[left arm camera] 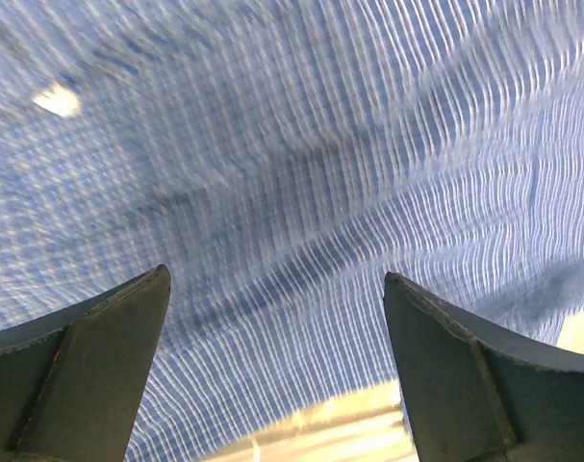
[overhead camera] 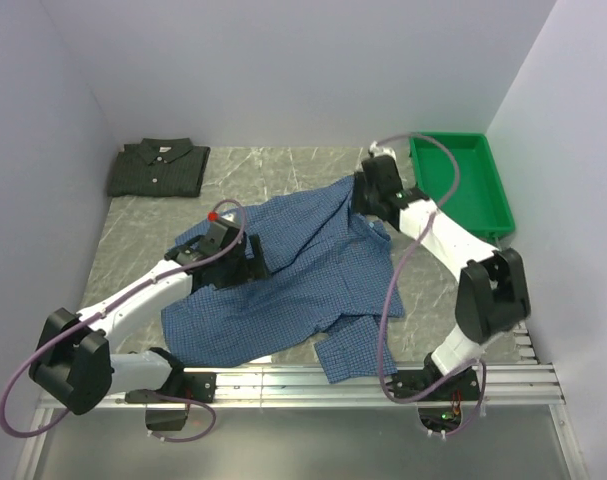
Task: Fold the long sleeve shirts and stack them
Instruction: Flatten the shirt out
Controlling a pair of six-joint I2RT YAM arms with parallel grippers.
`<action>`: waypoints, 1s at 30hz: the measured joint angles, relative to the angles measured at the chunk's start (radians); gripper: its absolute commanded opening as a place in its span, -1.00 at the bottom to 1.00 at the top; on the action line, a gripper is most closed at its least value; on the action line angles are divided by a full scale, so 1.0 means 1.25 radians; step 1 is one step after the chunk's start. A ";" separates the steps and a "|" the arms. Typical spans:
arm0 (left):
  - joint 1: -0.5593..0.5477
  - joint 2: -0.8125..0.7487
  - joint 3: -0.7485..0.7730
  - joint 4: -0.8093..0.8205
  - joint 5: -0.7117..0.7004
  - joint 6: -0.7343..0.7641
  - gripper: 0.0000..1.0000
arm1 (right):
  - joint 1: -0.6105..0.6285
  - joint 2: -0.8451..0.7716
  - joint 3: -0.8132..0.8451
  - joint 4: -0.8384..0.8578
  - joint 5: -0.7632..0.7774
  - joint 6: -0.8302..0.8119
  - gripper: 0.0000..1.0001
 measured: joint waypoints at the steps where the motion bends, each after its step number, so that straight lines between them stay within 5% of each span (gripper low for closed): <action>1: 0.013 0.000 0.007 0.001 -0.012 0.000 0.99 | 0.000 -0.032 -0.051 0.005 -0.030 0.022 0.01; 13: 0.271 0.098 0.010 0.040 -0.074 0.002 0.99 | -0.020 -0.045 -0.331 0.119 -0.219 0.212 0.03; 22: 0.362 0.175 0.010 0.074 -0.039 -0.009 0.99 | -0.143 -0.128 -0.511 0.186 -0.299 0.328 0.08; 30: 0.415 0.217 0.019 0.094 -0.015 -0.043 0.99 | -0.171 -0.271 -0.617 0.112 -0.279 0.405 0.10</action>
